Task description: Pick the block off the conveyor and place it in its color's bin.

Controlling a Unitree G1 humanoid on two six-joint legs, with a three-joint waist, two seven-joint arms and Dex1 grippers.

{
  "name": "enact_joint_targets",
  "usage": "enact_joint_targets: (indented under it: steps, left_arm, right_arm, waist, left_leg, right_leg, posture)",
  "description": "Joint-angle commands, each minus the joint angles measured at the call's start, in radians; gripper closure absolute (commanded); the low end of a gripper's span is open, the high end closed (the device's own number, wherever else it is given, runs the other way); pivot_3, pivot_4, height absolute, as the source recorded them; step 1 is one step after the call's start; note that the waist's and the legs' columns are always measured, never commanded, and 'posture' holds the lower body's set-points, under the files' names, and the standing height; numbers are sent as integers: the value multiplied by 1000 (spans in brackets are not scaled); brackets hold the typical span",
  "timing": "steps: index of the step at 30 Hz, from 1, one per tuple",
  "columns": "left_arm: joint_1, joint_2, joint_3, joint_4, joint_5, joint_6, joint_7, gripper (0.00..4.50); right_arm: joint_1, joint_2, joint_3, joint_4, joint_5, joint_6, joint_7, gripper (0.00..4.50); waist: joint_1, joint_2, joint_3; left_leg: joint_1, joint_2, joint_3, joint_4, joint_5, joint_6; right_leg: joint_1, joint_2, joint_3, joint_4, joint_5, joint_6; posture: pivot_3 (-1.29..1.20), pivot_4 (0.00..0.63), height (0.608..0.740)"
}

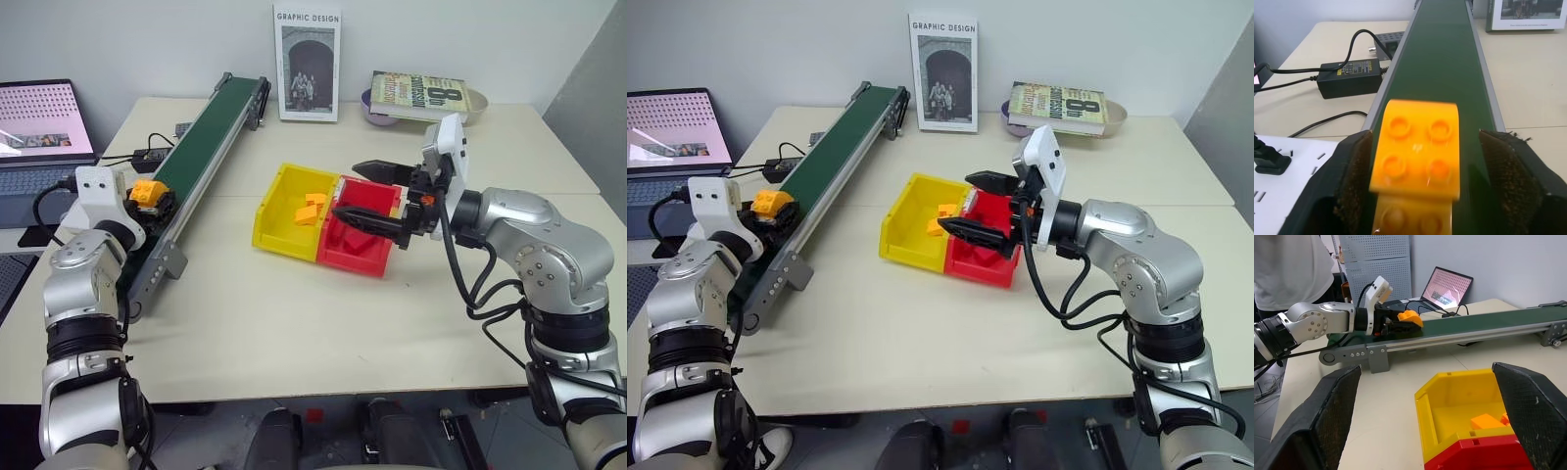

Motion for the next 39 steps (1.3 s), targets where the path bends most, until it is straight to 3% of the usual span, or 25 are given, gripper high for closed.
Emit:
enact_joint_targets:
  steps: [1, 6, 7, 17, 22, 27, 34, 36, 39]
  left_arm:
    - [38, 24, 31, -105, -20, 34, 12, 1883]
    - [94, 31, 58, -206, -44, 88, 23, 2914]
    - [102, 31, 63, -227, -48, 101, 25, 2953]
    - [76, 38, 38, -399, -104, 214, -12, 2948]
    - [-1, 14, -133, -487, -144, 270, -160, 2948]
    - [-99, 4, -275, -403, -95, 225, -270, 2948]
    - [-250, -68, -403, -145, -3, 59, -391, 2948]
    - [-284, -88, -413, -66, 15, 10, -414, 2246]
    - [-332, -122, -424, 40, 34, -46, -447, 1748]
  right_arm:
    - [-21, -4, -21, -17, 13, -19, 2, 0]
    - [-24, -8, -19, -9, 9, -24, 8, 0]
    - [-22, -10, -19, -7, 6, -27, 10, 0]
    - [29, -41, -20, -39, -69, -67, -50, 0]
    - [104, -138, 26, -134, -179, -52, -102, 0]
    - [153, -141, 9, -205, -170, -14, -147, 0]
    - [209, -125, -25, -265, -157, 30, -215, 0]
    - [211, -121, -30, -271, -157, 36, -227, 0]
    - [213, -119, -42, -277, -153, 44, -240, 0]
  waist:
    - [-1, 0, 0]
    - [-1, 0, 0]
    - [-1, 0, 0]
    - [1, 0, 0]
    - [8, 0, 0]
    - [12, 0, 0]
    - [10, 0, 0]
    - [10, 0, 0]
    - [10, 0, 0]
  left_leg:
    - [0, 0, 0, 0, 0, 0]
    - [0, 1, -1, 0, 0, 0]
    - [0, 1, -1, 0, 0, 0]
    - [0, 0, -1, 0, 0, 0]
    - [-1, -1, 0, 0, 0, 0]
    - [0, -2, 1, 0, 0, 0]
    - [0, -2, 0, 0, 0, 0]
    - [0, -2, 0, 0, 0, 0]
    - [0, -2, 0, 0, 0, 0]
  right_leg:
    - [0, -1, 0, 0, 0, 0]
    - [0, -2, 0, 0, 0, 0]
    - [0, -2, 0, 0, 0, 0]
    - [0, -1, 0, 0, 0, 0]
    - [0, 0, 0, -1, 0, 0]
    - [0, 2, 1, -1, 0, 0]
    - [0, 7, 1, -1, -1, -1]
    - [0, 7, 1, -1, -1, -1]
    - [0, 7, 1, -1, -1, -1]
  posture:
    - [0, 150, 740]
    - [0, 150, 740]
    - [0, 150, 740]
    - [0, 150, 740]
    - [0, 150, 740]
    - [0, 150, 740]
    - [0, 150, 740]
    - [0, 150, 740]
    - [0, 150, 740]
